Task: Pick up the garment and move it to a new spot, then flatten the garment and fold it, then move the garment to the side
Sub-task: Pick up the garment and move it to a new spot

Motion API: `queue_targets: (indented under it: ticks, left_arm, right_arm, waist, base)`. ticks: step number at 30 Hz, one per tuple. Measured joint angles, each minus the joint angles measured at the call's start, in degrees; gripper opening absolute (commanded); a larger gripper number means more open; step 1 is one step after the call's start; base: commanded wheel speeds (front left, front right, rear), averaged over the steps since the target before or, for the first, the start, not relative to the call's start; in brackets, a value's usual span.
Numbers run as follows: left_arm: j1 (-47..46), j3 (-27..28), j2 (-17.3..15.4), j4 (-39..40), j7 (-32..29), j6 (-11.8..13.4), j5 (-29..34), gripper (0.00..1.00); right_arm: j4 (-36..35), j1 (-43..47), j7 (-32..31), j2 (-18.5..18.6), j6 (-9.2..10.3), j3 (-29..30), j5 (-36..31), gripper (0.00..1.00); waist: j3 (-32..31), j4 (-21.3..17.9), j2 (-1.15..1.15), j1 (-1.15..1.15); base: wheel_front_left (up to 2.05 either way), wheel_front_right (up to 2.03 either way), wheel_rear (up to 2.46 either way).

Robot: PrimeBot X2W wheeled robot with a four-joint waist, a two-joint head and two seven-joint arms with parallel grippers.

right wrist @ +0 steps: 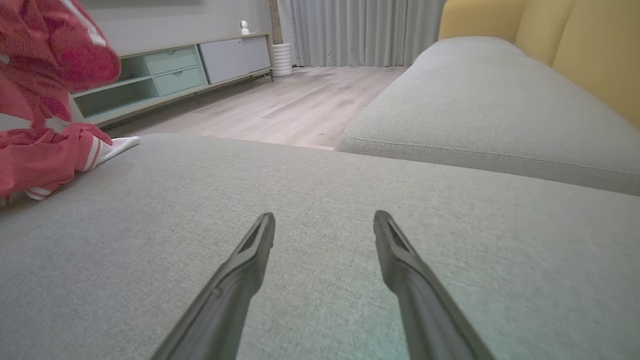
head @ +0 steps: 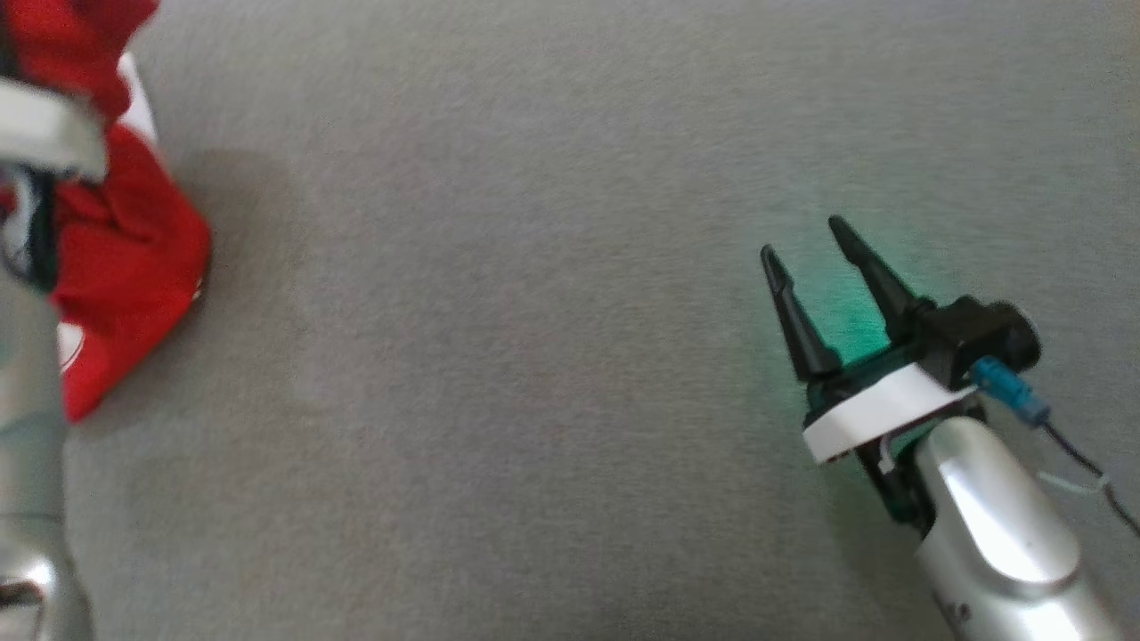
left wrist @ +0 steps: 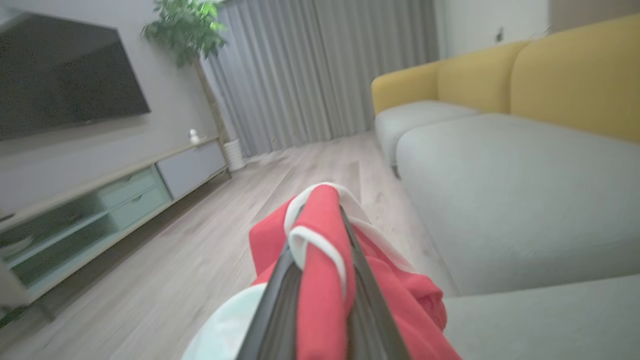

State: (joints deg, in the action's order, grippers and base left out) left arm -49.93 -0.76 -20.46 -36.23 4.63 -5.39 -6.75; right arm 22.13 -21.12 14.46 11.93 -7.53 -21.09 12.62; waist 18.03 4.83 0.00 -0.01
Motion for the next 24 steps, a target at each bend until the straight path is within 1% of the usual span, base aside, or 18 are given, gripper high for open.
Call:
queue_targets:
  ticks: [3, 6, 10, 12, 14, 18, 19, 20, 21, 24]
  left_arm:
    - [-1.7, -2.6, 2.5, 4.2, 0.5, -0.7, -0.7, 0.0]
    - [-1.4, -5.8, 6.8, 7.6, 1.0, -1.3, -2.2, 0.0]
    - [-0.1, -10.1, 12.6, 10.3, 1.8, -1.7, -5.3, 0.0]
    - [1.5, -12.3, 15.4, 10.2, 3.1, -1.7, -6.6, 0.0]
    - [3.4, -14.5, 17.3, 8.7, 4.4, -1.8, -7.7, 0.0]
    - [8.4, -19.4, 18.6, 2.7, 7.2, -1.7, -9.7, 0.0]
    - [9.7, -20.4, 18.6, 0.8, 7.7, -1.7, -9.9, 0.18]
    - [11.1, -21.2, 18.7, -1.0, 8.3, -1.6, -10.2, 0.44]
    - [12.3, -21.8, 18.7, -2.8, 8.8, -0.9, -10.6, 1.0]
    - [15.8, -23.0, 18.7, -6.5, 9.6, 1.7, -11.5, 1.0]
  right_arm:
    - [0.4, 1.6, 0.0, -1.2, 0.0, 0.2, 0.0, 1.0]
    - [1.0, 3.2, 0.0, -2.3, 0.0, 0.4, 0.1, 1.0]
    - [1.2, 4.3, 0.0, -2.5, 0.0, 1.1, 0.1, 1.0]
    - [1.2, 4.5, 0.0, -2.5, 0.0, 1.2, 0.1, 1.0]
    - [1.2, 4.9, 0.0, -2.6, 0.0, 1.3, 0.1, 1.0]
    - [1.3, 5.8, 0.0, -2.7, 0.0, 1.3, 0.1, 1.0]
    - [1.3, 5.8, 0.0, -2.8, 0.0, 1.3, 0.1, 1.0]
    - [1.3, 5.8, 0.0, -2.9, 0.0, 1.3, 0.1, 1.0]
    - [1.3, 5.8, 0.0, -3.0, 0.0, 1.3, 0.1, 1.0]
    - [1.3, 5.8, 0.0, -3.2, 0.0, 1.3, 0.1, 1.0]
  waist:
    - [-1.8, -2.4, 0.0, 0.0]
    - [-3.5, -5.3, 0.0, 0.0]
    - [-5.4, -9.8, 0.0, 0.0]
    - [-6.2, -12.0, 0.0, -0.01]
    - [-6.9, -14.0, 0.0, 0.0]
    - [-7.6, -17.6, 0.0, 0.0]
    - [-7.7, -18.3, 0.0, 0.0]
    - [-7.7, -18.9, 0.0, 0.0]
    - [-7.6, -19.3, 0.0, 0.0]
    - [-7.0, -19.8, 0.0, 0.01]
  base:
    - [0.0, 0.0, 0.0]
    - [0.0, 0.0, 0.0]
    - [0.0, 0.0, 0.0]
    - [0.0, 0.0, 0.0]
    - [0.0, 0.0, 0.0]
    - [0.0, 0.0, 0.0]
    - [0.0, 0.0, 0.0]
    - [0.0, 0.0, 0.0]
    - [0.0, 0.0, 0.0]
    - [0.0, 0.0, 0.0]
